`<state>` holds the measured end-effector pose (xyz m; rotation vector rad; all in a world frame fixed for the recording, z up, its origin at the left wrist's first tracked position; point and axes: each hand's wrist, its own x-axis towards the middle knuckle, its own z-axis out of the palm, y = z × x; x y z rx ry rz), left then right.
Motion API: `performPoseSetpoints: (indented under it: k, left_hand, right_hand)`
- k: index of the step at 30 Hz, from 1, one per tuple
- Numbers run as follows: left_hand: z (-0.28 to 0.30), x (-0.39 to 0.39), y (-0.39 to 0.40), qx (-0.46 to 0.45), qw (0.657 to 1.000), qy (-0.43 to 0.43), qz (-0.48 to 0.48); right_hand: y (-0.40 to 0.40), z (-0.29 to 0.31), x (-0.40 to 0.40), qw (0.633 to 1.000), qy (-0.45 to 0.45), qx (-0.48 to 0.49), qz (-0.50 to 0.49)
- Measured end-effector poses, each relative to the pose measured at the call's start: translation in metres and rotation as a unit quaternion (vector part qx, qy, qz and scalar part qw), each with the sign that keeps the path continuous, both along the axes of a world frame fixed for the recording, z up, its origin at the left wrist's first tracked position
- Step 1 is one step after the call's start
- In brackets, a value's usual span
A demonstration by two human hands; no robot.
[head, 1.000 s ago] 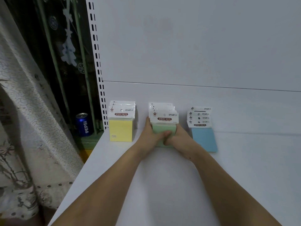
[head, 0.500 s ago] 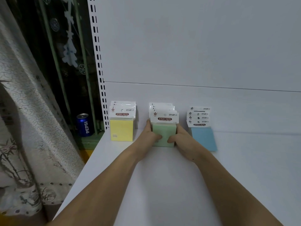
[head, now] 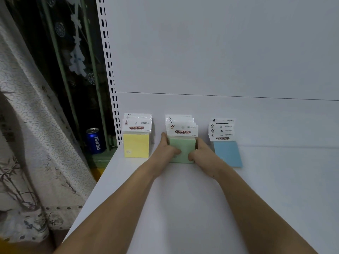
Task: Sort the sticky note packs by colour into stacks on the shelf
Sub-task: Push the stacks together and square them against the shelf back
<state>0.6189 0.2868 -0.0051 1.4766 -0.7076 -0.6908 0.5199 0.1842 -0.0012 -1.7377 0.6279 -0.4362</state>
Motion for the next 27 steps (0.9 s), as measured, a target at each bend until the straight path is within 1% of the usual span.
performPoseSetpoints:
  k: [4, 7, 10, 12, 15, 17, 18, 20, 22, 25, 27]
  left_hand:
    - [0.001, -0.002, 0.002, -0.006, 1.0, -0.008, 0.006]
    - [0.005, -0.005, 0.004, 0.009, 0.999, -0.028, 0.018]
    - [0.016, -0.014, 0.006, 0.005, 0.997, -0.07, 0.04]
    - [0.026, -0.022, 0.01, 0.004, 0.99, -0.13, 0.058]
    - [0.037, -0.026, 0.015, 0.004, 0.959, -0.253, 0.125]
    - [0.045, -0.026, 0.018, 0.016, 0.942, -0.306, 0.139]
    - [0.049, -0.028, 0.018, 0.014, 0.937, -0.319, 0.141]
    - [0.06, -0.037, 0.018, -0.002, 0.932, -0.333, 0.144]
    - [0.07, -0.046, 0.018, -0.002, 0.931, -0.337, 0.142]
    - [0.08, -0.058, 0.016, 0.054, 0.927, -0.343, 0.14]
    - [0.08, -0.065, 0.017, 0.066, 0.918, -0.356, 0.16]
  right_hand:
    - [-0.009, 0.0, -0.005, 0.999, -0.029, -0.012, 0.012]
    - [-0.008, 0.005, -0.006, 0.999, -0.046, -0.008, 0.015]
    - [-0.009, 0.011, -0.005, 0.997, -0.071, -0.037, -0.021]
    - [-0.009, 0.017, -0.007, 0.991, -0.084, -0.074, -0.08]
    - [-0.01, 0.027, -0.012, 0.972, -0.117, -0.123, -0.163]
    - [-0.013, 0.036, -0.015, 0.962, -0.153, -0.117, -0.192]
    - [-0.014, 0.041, -0.018, 0.96, -0.169, -0.102, -0.197]
    - [-0.015, 0.052, -0.024, 0.963, -0.177, -0.088, -0.184]
    - [-0.014, 0.058, -0.032, 0.968, -0.169, -0.101, -0.156]
    - [-0.019, 0.06, -0.046, 0.974, -0.139, -0.127, -0.122]
    - [-0.024, 0.06, -0.052, 0.978, -0.108, -0.136, -0.114]
